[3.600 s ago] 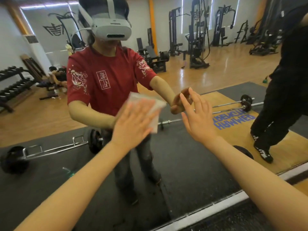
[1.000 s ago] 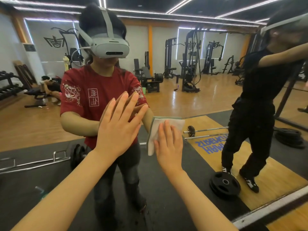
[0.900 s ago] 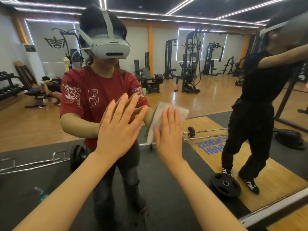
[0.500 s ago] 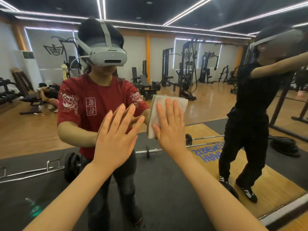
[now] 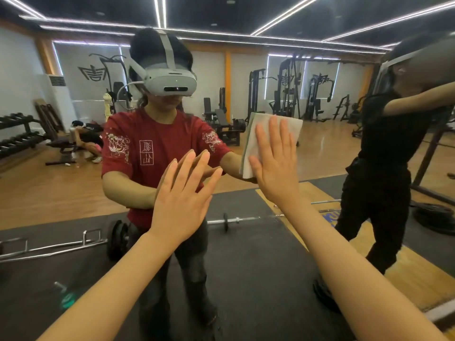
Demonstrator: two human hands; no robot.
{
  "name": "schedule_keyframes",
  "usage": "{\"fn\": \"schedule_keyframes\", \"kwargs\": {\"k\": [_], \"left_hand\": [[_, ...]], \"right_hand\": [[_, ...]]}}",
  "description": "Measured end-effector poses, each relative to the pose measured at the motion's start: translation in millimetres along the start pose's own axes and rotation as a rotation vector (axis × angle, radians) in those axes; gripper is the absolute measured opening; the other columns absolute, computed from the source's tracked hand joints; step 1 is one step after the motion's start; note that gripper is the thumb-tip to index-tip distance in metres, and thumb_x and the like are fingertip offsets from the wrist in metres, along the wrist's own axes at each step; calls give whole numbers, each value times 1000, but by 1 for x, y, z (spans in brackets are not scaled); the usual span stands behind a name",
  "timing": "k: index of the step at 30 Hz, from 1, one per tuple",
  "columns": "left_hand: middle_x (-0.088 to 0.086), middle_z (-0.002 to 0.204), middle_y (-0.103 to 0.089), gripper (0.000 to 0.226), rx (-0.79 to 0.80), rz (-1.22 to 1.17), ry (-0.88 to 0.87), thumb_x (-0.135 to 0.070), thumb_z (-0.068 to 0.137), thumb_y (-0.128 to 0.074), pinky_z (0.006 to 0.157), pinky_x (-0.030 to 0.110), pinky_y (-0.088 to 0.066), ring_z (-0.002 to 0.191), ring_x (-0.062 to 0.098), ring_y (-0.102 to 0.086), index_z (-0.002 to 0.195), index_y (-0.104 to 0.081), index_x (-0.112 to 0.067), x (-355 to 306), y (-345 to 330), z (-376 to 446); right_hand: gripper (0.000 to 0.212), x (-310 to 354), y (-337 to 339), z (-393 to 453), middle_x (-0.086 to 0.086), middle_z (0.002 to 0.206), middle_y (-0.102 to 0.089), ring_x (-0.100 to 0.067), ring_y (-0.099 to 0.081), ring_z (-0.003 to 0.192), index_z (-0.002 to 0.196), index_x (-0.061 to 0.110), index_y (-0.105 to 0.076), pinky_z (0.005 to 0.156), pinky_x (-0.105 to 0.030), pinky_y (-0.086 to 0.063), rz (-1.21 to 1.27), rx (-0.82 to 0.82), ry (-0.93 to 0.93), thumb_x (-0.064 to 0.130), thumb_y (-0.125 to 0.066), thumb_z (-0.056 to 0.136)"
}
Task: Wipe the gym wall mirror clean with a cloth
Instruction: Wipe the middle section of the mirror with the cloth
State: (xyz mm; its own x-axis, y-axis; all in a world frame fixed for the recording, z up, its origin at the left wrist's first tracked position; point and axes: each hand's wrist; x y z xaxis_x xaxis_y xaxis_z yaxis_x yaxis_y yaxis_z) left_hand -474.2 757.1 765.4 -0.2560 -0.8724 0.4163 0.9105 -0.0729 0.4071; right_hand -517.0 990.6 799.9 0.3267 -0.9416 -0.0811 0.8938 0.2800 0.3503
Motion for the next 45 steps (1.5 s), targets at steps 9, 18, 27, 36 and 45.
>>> {"fn": "schedule_keyframes", "kwargs": {"k": [9,18,27,36,45], "left_hand": [[17,162,-19,55,19,-1,15,-25,97,-52,119,54,-17,149,39,-17,150,-39,-20,-3,5,0],[16,162,-18,54,21,19,-13,-28,100,-46,120,52,-15,149,38,-17,152,-34,-21,1,5,-1],[17,162,-17,52,33,6,38,-25,100,-46,120,54,-13,149,39,-14,151,-36,-20,-6,7,0],[16,162,-16,54,46,19,20,-28,101,-45,120,54,-14,150,38,-14,153,-33,-22,-3,7,-1],[15,163,-14,54,45,6,28,-27,101,-44,121,53,-11,150,38,-12,153,-32,-22,-5,7,0]], "right_hand": [[59,-31,-8,-44,-25,161,-7,-38,-5,150,156,8,-4,118,-58,-14,103,-112,-547,30,-25,105],[64,36,-37,-101,-17,161,-7,-34,5,150,157,16,5,122,-47,3,16,60,-172,41,-21,105],[58,0,-32,-97,-26,161,-7,-39,-6,150,155,2,-12,123,-45,-4,153,-105,-736,27,-30,105],[66,34,-44,-139,-28,160,-9,-40,-7,149,155,3,-11,121,-48,-8,193,-21,-777,42,-23,103],[66,16,-41,-144,-22,162,-2,-35,-2,151,156,6,-6,119,-28,3,293,-52,-1045,44,-17,102]]}}
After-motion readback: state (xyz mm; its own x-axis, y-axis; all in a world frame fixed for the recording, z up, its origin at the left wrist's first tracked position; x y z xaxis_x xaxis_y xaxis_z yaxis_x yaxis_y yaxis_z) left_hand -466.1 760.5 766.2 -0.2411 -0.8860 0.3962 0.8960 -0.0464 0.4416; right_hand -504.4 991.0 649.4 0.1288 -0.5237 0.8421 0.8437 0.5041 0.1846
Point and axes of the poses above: each hand's wrist, its own z-axis towards the middle knuckle, its own y-axis out of the back of the hand, x = y × z
